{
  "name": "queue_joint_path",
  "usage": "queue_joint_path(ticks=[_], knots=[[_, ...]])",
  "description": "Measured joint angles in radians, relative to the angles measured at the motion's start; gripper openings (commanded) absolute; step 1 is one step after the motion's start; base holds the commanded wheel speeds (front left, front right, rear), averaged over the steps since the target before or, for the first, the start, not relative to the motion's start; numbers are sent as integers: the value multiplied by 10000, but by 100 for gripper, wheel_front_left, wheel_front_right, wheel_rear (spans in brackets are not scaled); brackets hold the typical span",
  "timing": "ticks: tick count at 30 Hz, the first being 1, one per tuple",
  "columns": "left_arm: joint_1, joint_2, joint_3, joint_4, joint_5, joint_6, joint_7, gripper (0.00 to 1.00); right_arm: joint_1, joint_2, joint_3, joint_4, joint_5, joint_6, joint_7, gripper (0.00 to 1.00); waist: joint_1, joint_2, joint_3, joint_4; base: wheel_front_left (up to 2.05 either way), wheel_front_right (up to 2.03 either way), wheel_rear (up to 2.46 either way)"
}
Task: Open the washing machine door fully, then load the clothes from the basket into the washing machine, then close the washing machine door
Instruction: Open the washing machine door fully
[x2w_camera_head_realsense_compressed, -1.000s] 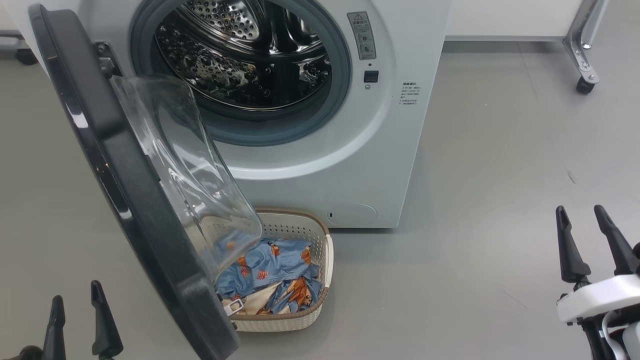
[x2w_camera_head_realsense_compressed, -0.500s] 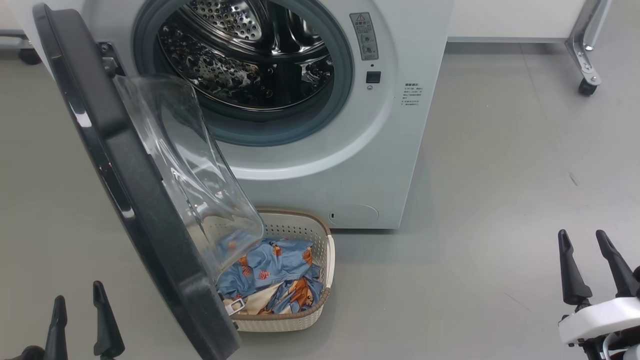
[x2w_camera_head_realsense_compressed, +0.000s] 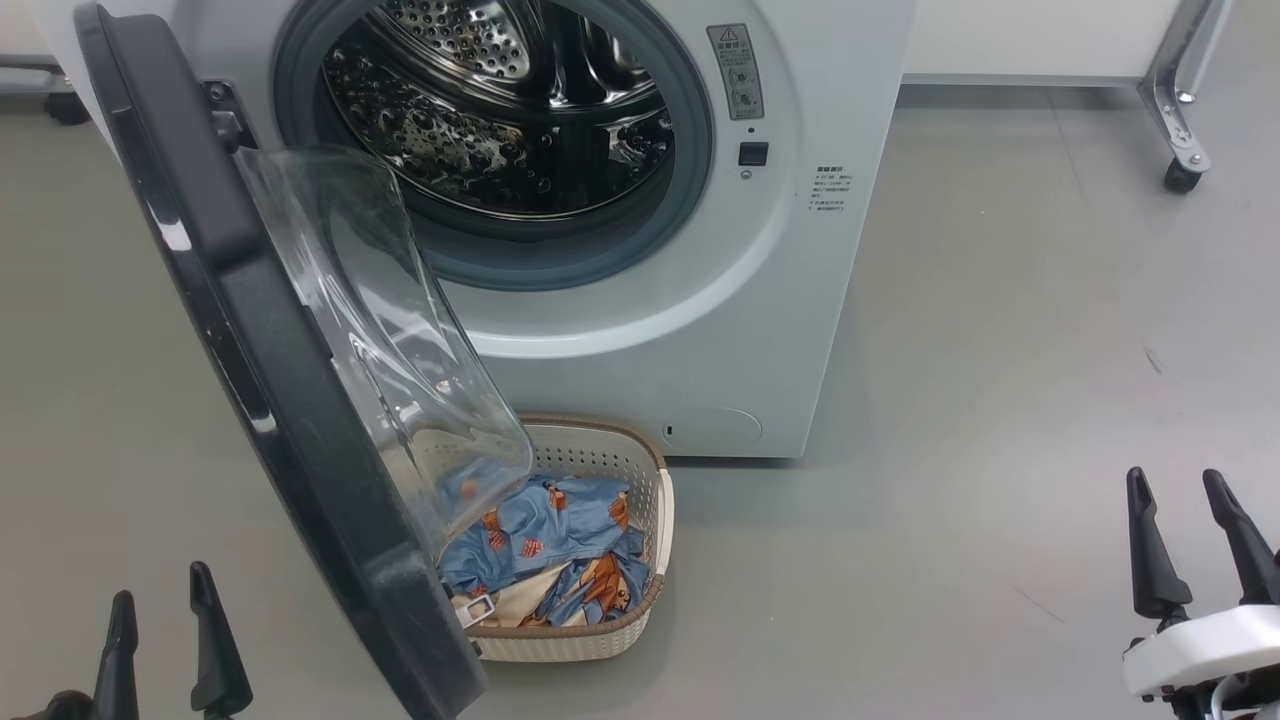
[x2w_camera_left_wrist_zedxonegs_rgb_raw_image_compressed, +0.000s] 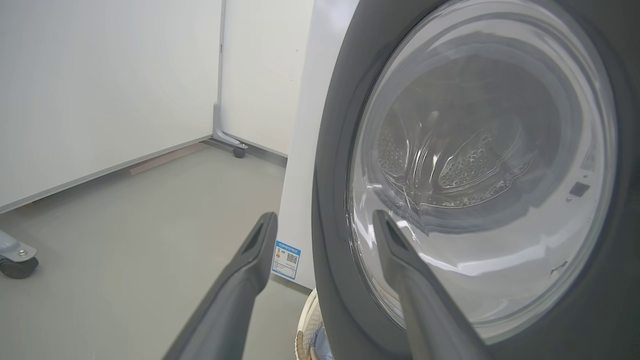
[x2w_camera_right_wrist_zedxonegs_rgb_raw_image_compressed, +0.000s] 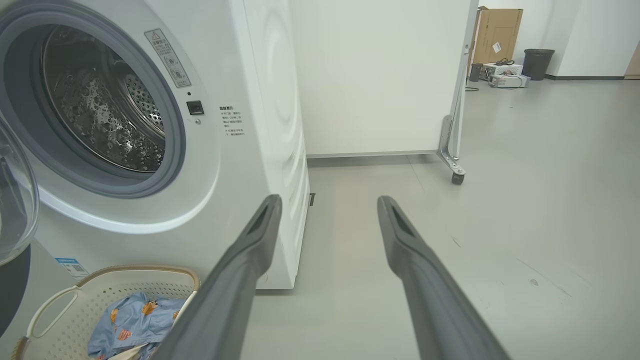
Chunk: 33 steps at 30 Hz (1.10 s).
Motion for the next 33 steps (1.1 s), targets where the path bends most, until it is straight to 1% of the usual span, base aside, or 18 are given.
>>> queue_joint_path(ticks=[10, 16, 26, 27, 28, 29, 33], knots=[[-1, 0, 0, 15, 0, 0, 0, 100, 111, 219, -276, 92, -313, 159, 2, 100, 0, 0, -7, 45, 0, 0, 0], [-1, 0, 0, 33, 0, 0, 0, 100, 111, 380, -397, 138, -416, 176, 2, 100, 0, 0, -11, 52, 0, 0, 0], [-2, 0, -2, 77, 0, 0, 0, 100, 111, 472, -568, 169, -583, 209, 2, 100, 1, 0, -15, 88, 0, 0, 0], [-1, 0, -15, 134, 0, 0, 0, 45, 111, 479, -577, 171, -589, 209, 0, 100, 0, 0, -16, 93, 0, 0, 0], [-1, -2, -19, 159, 0, 2, 0, 0, 111, 489, -581, 174, -591, 211, 0, 100, 1, 0, -17, 98, 0, 0, 0], [-1, 0, -13, 153, 0, 6, 2, 0, 111, 502, -589, 176, -593, 257, 2, 100, 0, 0, -18, 102, 0, 0, 0], [-1, 0, -10, 157, 2, 13, 2, 0, 111, 533, -623, 188, -652, 263, 0, 100, 0, 0, -20, 118, 0, 0, 0]])
